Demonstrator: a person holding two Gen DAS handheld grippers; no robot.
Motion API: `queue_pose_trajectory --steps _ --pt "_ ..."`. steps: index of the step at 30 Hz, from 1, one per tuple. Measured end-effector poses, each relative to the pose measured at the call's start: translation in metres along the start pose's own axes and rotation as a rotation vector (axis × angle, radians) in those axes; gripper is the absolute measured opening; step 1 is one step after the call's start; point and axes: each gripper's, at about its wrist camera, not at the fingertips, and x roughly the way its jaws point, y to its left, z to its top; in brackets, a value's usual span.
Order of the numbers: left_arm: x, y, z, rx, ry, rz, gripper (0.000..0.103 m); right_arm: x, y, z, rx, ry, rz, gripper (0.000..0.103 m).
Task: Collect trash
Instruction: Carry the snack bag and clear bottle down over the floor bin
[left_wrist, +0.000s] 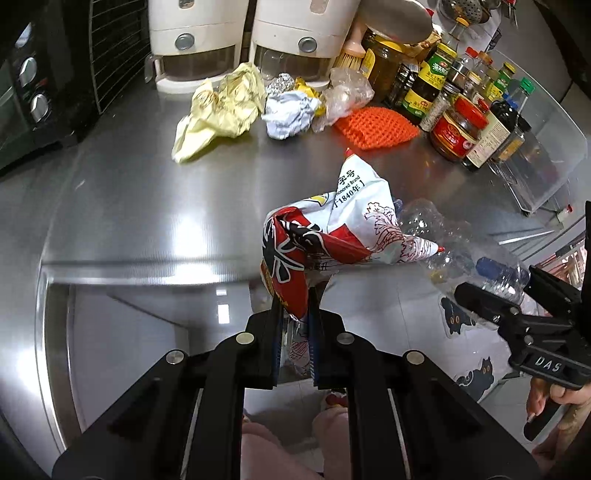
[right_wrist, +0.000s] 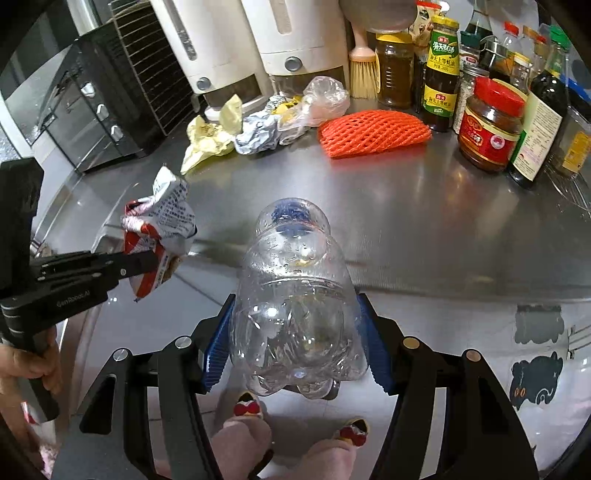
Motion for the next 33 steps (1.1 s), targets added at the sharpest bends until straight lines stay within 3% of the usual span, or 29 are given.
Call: queue_pose_trajectory --steps 18,25,33 --pt "-0.006 -0.015 -0.072 0.027 0.056 0.007 0.011 -0.023 0.009 -0.058 0.026 0.008 0.002 0.063" --pt "0.017 -0.015 -0.086 0.022 0.106 0.012 0.011 0.009 -0.003 -0.075 0.06 0.093 -0.007 0.063" --pt "0.07 0.0 -0.101 -0.012 0.196 0.018 0.011 0.061 -0.019 -0.094 0.13 0.208 -0.008 0.063"
